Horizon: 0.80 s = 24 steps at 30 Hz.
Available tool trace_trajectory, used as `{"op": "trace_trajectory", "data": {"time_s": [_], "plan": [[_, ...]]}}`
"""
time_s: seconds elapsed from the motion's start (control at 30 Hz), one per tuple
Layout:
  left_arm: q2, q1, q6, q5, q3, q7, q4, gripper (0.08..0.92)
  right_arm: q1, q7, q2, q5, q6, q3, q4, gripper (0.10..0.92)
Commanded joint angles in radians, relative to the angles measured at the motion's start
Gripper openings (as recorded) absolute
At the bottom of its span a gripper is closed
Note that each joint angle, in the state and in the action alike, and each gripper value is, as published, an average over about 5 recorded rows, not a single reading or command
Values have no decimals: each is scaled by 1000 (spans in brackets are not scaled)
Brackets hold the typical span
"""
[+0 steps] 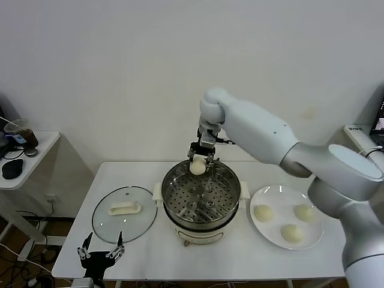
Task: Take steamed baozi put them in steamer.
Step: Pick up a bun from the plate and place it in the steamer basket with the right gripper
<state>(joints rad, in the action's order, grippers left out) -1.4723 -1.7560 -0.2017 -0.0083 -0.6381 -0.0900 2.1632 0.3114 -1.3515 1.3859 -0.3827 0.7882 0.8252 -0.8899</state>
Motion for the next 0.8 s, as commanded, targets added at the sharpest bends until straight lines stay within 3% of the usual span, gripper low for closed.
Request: {"op": "trace_trajectory", "data": {"time_s": [0.03,0.47,0.8], "plan": [[0,0,-1,-1,-1,1,0,823,-45,3,16,-73,40,-14,28,535],[-2,1,-1,-4,8,1,0,823,-66,17,51,-122,39,-34,78,551],[-6,-2,-1,2,15,0,1,823,-61,34,69,-42,38,-30,135,798]]}}
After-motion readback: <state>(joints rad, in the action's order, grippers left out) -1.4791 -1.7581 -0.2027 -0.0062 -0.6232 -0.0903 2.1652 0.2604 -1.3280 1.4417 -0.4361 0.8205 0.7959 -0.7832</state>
